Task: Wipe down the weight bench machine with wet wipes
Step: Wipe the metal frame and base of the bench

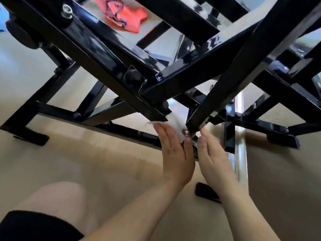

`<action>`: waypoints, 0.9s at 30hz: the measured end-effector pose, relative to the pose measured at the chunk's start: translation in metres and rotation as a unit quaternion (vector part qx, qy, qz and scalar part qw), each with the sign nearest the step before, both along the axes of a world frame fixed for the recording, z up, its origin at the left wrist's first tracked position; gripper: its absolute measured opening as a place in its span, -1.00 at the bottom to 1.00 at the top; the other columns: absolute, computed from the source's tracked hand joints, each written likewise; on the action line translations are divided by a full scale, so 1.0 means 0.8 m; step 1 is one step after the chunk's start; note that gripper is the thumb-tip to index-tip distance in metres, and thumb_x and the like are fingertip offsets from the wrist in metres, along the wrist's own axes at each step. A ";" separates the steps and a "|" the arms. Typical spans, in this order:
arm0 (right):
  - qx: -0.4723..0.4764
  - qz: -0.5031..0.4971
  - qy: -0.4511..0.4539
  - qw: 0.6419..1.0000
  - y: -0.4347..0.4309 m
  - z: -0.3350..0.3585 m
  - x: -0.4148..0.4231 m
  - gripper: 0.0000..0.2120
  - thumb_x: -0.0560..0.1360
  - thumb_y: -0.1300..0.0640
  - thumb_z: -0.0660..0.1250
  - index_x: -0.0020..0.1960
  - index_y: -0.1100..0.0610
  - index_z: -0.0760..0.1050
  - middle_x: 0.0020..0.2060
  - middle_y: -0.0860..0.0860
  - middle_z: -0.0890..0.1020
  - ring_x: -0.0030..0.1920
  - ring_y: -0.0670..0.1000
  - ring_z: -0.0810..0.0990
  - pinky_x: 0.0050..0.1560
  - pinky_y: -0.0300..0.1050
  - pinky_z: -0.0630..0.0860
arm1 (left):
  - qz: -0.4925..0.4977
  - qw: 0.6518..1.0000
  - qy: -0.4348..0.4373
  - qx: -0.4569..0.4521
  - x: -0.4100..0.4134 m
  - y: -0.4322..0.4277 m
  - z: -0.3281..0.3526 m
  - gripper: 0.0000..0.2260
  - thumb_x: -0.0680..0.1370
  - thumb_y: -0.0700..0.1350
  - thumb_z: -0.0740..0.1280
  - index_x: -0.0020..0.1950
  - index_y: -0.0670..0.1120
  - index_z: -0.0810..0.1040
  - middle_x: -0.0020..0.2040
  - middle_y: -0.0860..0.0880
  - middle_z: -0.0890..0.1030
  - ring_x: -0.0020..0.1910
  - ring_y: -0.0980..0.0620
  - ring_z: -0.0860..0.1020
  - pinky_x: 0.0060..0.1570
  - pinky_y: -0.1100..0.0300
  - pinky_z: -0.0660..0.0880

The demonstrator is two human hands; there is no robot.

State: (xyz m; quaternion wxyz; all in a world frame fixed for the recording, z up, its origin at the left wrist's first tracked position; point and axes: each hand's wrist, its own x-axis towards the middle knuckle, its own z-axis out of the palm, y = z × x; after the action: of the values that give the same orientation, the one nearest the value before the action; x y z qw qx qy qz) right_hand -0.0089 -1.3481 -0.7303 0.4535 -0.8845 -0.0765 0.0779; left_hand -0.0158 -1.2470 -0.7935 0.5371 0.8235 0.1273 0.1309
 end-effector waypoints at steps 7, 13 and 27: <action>0.041 0.057 0.087 0.994 -0.009 -0.004 0.018 -0.65 0.75 0.02 0.08 0.38 -0.38 0.40 0.17 -0.57 0.49 0.27 -0.49 0.41 0.14 -0.59 0.28 | 0.032 0.997 -0.049 0.049 0.000 0.051 -0.004 -0.31 0.74 0.08 0.02 0.63 -0.07 -0.42 0.62 0.06 -0.45 0.62 0.14 -0.34 0.63 0.05 -0.14; 0.044 -0.037 0.107 0.993 -0.030 -0.027 0.021 -0.60 0.72 0.01 0.15 0.55 -0.06 0.40 0.38 -0.15 0.53 0.41 -0.13 0.45 0.40 -0.17 0.33 | -0.016 0.997 0.033 0.072 -0.002 0.001 -0.027 -0.16 0.64 -0.16 0.20 0.60 -0.15 -0.43 0.46 0.12 -0.65 0.60 0.09 -0.41 0.63 0.06 -0.14; 0.138 -0.151 0.097 0.974 -0.022 -0.087 0.027 -0.72 0.58 -0.04 0.40 0.29 -0.09 0.59 -0.11 -0.03 0.71 -0.04 -0.01 0.71 0.10 0.13 0.66 | -0.129 0.985 0.064 0.094 -0.041 -0.023 -0.035 -0.13 0.54 -0.38 0.15 0.66 -0.02 -0.32 0.59 0.16 -0.48 0.59 0.19 -0.38 0.63 0.03 0.00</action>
State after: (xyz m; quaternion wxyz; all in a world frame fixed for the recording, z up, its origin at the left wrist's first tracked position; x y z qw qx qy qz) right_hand 0.0126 -1.3653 -0.7996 0.5829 -0.8030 0.0922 0.0831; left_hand -0.0488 -1.2655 -0.8214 0.4603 0.8866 0.0418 0.0190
